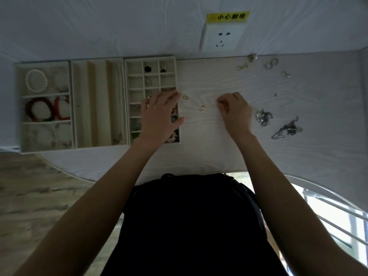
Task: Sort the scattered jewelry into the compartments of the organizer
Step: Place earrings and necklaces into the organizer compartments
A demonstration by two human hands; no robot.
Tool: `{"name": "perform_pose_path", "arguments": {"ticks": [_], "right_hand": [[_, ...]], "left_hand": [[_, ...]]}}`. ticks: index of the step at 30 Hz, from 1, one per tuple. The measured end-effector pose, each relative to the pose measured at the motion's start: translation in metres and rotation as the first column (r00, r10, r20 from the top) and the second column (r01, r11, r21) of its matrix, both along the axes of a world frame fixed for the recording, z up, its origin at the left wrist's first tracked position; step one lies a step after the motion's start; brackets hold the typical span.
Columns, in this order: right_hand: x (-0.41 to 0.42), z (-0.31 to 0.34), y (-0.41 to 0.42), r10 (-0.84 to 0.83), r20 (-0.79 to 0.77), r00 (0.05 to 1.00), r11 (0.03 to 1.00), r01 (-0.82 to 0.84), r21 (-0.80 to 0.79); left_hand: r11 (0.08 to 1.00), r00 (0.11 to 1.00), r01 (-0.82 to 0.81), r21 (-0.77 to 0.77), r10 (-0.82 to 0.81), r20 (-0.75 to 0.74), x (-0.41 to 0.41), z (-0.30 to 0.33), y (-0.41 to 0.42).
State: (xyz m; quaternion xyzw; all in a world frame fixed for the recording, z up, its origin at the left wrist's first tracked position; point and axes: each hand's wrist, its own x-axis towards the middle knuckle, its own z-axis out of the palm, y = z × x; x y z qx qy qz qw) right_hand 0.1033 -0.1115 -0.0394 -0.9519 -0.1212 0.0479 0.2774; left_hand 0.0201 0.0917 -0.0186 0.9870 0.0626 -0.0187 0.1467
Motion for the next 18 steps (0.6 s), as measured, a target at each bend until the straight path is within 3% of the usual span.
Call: {"name": "perform_pose_path", "arguments": {"ticks": [4,9,13,18], "right_hand": [[0.003,0.007,0.0,0.023,-0.004,1.0,0.997,-0.023,-0.071],[0.003,0.029,0.023,-0.029,-0.059,0.998,0.989,0.037,0.141],[0.009,0.042,0.079,0.218,-0.076,0.973,0.95,-0.194,0.246],[0.019,0.041,0.162,0.467,-0.074,0.881,0.878,-0.452,0.155]], "left_hand": [[1.0,1.0,-0.004,0.005,0.004,-0.028,0.001,0.001,-0.001],[0.998,0.996,0.014,-0.069,-0.008,0.089,0.001,0.001,0.005],[0.969,0.935,-0.201,-0.141,0.233,0.267,-0.008,0.007,0.033],[0.858,0.835,-0.458,-0.231,0.505,0.22,-0.037,0.005,0.076]]}}
